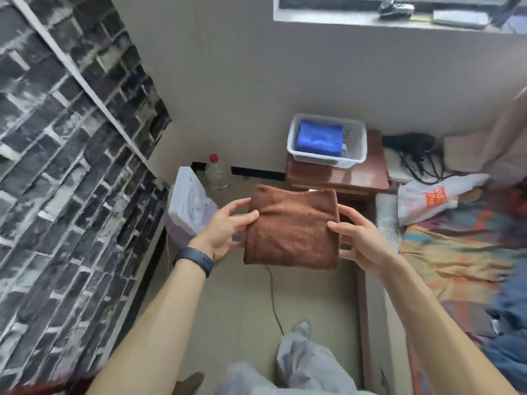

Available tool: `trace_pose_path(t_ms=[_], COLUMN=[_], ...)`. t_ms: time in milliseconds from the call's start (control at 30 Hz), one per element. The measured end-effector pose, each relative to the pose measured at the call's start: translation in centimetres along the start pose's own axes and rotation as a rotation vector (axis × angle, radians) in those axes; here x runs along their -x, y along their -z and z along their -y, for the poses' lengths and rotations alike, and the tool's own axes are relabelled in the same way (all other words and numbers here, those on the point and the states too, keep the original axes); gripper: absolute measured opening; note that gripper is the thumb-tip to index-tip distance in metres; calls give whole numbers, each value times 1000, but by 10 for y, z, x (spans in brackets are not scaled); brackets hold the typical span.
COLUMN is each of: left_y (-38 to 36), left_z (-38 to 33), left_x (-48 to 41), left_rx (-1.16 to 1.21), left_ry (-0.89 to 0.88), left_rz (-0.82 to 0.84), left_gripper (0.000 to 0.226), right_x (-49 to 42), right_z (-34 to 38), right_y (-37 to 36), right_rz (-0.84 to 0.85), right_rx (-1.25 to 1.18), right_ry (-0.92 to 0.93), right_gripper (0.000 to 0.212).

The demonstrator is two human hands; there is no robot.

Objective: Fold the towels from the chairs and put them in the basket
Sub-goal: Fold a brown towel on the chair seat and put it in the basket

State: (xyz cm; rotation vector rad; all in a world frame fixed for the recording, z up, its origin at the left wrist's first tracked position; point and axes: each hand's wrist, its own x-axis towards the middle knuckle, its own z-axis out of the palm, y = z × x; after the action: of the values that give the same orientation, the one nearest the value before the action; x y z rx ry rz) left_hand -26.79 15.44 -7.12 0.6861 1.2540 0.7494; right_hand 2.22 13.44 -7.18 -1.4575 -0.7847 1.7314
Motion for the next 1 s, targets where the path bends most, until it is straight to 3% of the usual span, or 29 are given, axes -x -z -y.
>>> trace_pose_path(t_ms=[300, 533, 733, 1000], left_y=[-53, -78, -95, -103], left_z=[-68, -125, -155, -175], left_x=[-127, -284, -425, -538], left_rx=[-99, -138, -144, -201], left_ry=[79, 150, 260, 298], left_rz=[48, 85, 54, -10], left_gripper=[35, 36, 26, 26], right_x=[-99, -225, -356, -467], right_z=[64, 117, 156, 169], right_y=[56, 90, 114, 136], right_rz=[-116, -192, -281, -325], right_rx=[-28, -32, -40, 18], right_ry=[-82, -129, -235, -339], right_gripper=[37, 35, 37, 41])
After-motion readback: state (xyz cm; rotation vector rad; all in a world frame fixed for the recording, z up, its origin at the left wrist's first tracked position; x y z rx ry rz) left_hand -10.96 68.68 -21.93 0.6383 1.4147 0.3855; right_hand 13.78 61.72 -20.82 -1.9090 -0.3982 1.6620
